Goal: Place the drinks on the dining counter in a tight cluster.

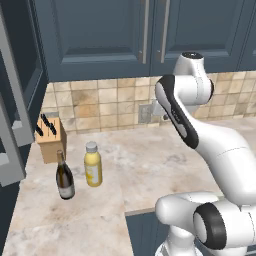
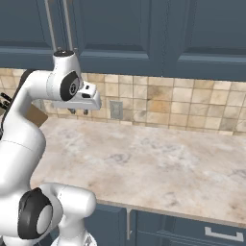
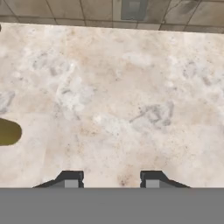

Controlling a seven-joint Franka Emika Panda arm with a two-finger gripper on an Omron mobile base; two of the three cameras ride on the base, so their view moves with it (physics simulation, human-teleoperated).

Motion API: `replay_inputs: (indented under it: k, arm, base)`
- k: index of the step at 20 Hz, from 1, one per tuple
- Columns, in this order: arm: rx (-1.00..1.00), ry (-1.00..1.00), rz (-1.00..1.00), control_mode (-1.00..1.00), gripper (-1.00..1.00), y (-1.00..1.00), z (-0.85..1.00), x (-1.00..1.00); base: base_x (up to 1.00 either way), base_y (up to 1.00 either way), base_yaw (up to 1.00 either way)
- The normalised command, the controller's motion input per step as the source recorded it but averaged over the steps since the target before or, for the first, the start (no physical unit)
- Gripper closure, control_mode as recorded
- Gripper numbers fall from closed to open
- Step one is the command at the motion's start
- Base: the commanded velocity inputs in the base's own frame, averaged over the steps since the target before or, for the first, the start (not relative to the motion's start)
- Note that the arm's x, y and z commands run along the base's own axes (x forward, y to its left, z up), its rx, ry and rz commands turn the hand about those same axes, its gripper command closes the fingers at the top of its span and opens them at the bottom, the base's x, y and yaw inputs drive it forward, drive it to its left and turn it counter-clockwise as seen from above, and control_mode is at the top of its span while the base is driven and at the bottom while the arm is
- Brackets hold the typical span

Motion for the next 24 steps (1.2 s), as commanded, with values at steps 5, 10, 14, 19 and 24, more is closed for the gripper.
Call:
replay_inputs:
  k: [5, 10, 14, 19, 24]
  arm:
    - [0.0, 0.0, 0.0, -1.0, -1.0, 0.0, -0.09, -0.13]
    - [0.07, -0.01, 0.19, -1.0, -1.0, -0.07, -0.36, -0.38]
    - [0.19, 0.08, 0.26, -1.0, -1.0, -0.01, -0.37, -0.21]
    - [0.09, -0.15, 0.38, -1.0, -1.0, 0.07, -0.11, -0.27]
    - [0.07, -0.34, 0.42, -1.0, -1.0, 0.19, -0.05, -0.1]
  base:
    - [0.0, 0.0, 0.0]
    - [0.0, 0.0, 0.0]
    - [0.0, 0.0, 0.0]
    - [0.0, 0.0, 0.0]
    - [0.0, 0.0, 0.0]
